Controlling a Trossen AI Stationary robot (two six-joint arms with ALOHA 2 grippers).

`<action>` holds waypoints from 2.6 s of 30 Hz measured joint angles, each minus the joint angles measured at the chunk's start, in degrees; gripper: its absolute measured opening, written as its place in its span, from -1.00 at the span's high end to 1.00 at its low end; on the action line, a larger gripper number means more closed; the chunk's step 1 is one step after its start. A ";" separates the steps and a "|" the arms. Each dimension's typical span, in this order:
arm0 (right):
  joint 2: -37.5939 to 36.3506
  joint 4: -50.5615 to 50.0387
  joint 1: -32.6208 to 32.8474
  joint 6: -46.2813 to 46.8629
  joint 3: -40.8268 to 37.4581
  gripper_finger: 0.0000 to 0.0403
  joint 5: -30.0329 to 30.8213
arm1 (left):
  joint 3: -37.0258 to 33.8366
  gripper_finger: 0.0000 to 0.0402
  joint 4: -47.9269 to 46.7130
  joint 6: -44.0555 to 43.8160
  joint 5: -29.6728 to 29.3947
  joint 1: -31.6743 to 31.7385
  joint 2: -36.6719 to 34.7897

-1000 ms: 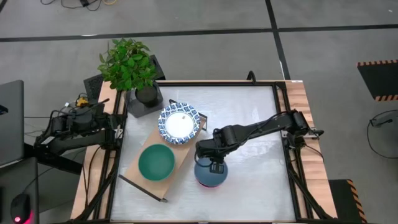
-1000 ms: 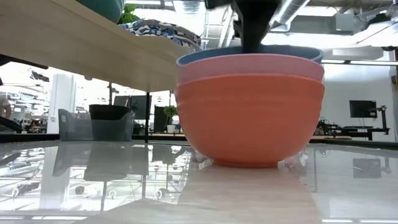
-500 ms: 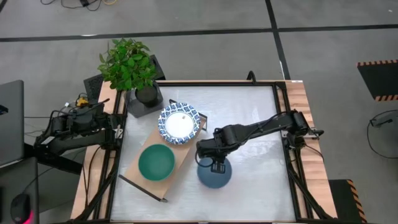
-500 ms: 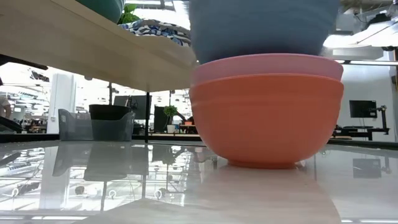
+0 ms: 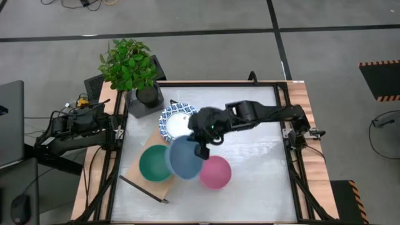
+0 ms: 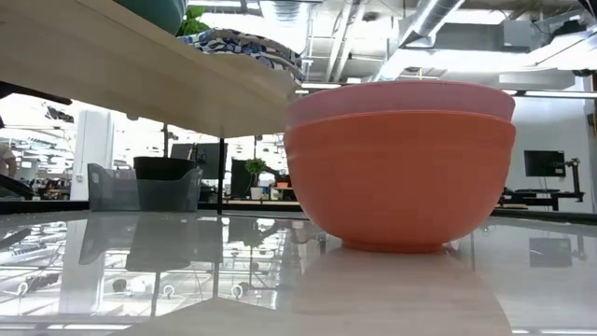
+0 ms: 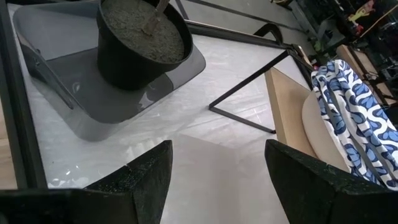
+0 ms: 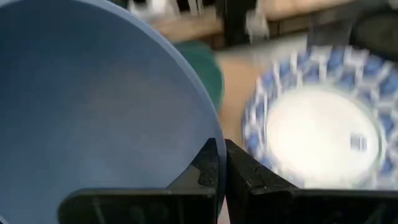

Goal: Place and stack bowls onto a shelf
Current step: Stack the blue bowl on the green bowl on the shelf

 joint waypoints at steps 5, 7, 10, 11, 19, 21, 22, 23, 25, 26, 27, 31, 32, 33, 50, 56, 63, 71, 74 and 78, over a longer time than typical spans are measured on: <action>1.33 9.61 -2.00 1.41 0.20 0.87 -0.02 | 0.01 -0.21 0.00 -0.20 0.03 -0.01 0.00; 2.16 11.56 -2.36 1.47 0.05 0.87 0.00 | 0.00 -0.21 -0.02 -0.84 0.04 0.01 0.00; 3.99 15.84 -2.54 1.68 0.27 0.87 -1.45 | 0.00 -0.21 -0.02 -1.07 -0.04 -0.01 0.00; 4.22 14.58 -2.48 1.66 0.07 0.87 -1.80 | 0.00 -0.21 -0.02 -1.09 -0.06 0.01 0.00; 8.02 16.98 -1.87 1.69 0.18 0.87 -4.60 | 0.00 -0.21 -0.07 -1.20 -0.10 -0.01 0.00; 8.05 16.02 -1.85 1.60 0.16 0.87 -4.68 | 0.00 -0.21 -0.11 -1.22 -0.24 0.01 0.00; 8.28 16.61 -1.85 1.63 0.16 0.87 -4.70 | 0.02 -0.21 -0.12 -1.21 -0.22 0.00 0.00; 8.62 16.69 -1.85 1.64 0.18 0.87 -4.70 | 0.00 -0.21 -0.13 -1.20 -0.24 -0.01 0.00; 8.87 16.27 -1.85 1.62 0.17 0.87 -4.70 | 0.00 -0.21 -0.13 -1.24 -0.24 0.01 0.00; 8.96 16.23 -1.88 1.62 0.15 0.87 -4.70 | 0.02 -0.21 -0.15 -1.34 -0.22 0.01 0.00; 8.96 16.16 -1.88 1.62 0.12 0.87 -4.70 | 0.00 -0.21 -0.14 -1.47 -0.24 0.00 0.00; 8.85 16.41 -1.85 1.60 0.16 0.87 -4.74 | 0.00 -0.21 -0.15 -1.46 -0.24 -0.01 0.00; 8.85 16.39 -1.85 1.58 0.15 0.87 -4.74 | 0.00 -0.21 -0.15 -1.46 -0.24 -0.01 0.00; 8.85 16.31 -1.85 1.56 0.14 0.87 -4.74 | 0.00 -0.21 -0.15 -1.46 -0.24 0.01 0.00; 12.64 21.09 -2.10 -0.54 0.14 0.76 -13.34 | 0.00 -0.21 -0.15 -1.53 -0.42 0.01 0.00; 12.37 21.52 -3.27 -1.60 0.17 0.69 -12.08 | 0.01 -0.21 -0.15 -1.55 -0.39 0.01 0.00; 11.74 21.05 -4.86 -2.51 0.16 0.54 -11.84 | 0.00 -0.21 -0.16 -1.53 -0.50 0.00 0.00; 11.74 20.79 -5.10 -2.51 0.16 0.13 -11.96 | 0.00 -0.21 -0.15 -1.49 -0.59 0.00 0.00; 11.74 22.48 -5.35 -2.28 0.31 0.05 -11.92 | 0.00 -0.21 -0.17 -1.52 -0.68 -0.01 0.00; 11.74 23.76 -5.40 -1.82 3.19 0.14 -10.88 | 0.00 -0.21 -0.15 -1.53 -0.70 -0.01 0.00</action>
